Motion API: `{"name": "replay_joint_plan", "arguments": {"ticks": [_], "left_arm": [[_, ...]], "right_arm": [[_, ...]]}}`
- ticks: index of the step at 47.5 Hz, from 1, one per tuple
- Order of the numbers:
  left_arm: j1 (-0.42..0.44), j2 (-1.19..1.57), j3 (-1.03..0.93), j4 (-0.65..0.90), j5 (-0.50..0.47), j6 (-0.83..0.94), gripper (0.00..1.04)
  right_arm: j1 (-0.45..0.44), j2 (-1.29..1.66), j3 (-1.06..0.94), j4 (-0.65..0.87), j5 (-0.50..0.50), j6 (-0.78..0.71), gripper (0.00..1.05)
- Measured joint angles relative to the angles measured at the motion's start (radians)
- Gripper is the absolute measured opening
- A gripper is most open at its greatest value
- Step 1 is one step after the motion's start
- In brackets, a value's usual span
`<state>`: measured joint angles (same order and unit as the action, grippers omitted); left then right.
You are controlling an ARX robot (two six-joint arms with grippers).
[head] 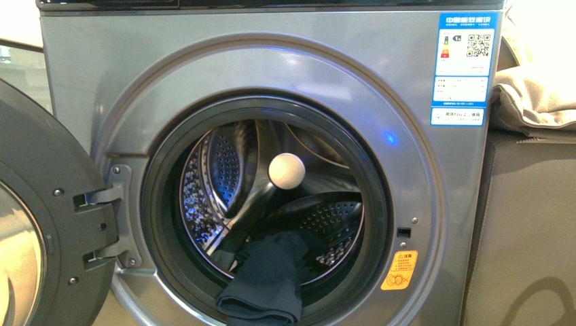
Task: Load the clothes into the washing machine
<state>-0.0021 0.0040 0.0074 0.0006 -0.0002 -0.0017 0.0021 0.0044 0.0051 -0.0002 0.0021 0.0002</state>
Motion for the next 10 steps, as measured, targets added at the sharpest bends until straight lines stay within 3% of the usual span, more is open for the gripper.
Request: {"name": "replay_joint_plan", "arguments": {"ticks": [10], "left_arm": [[0.0,0.0,0.0,0.0,0.0,0.0,0.98]], "right_arm": [[0.0,0.0,0.0,0.0,0.0,0.0,0.97]]}}
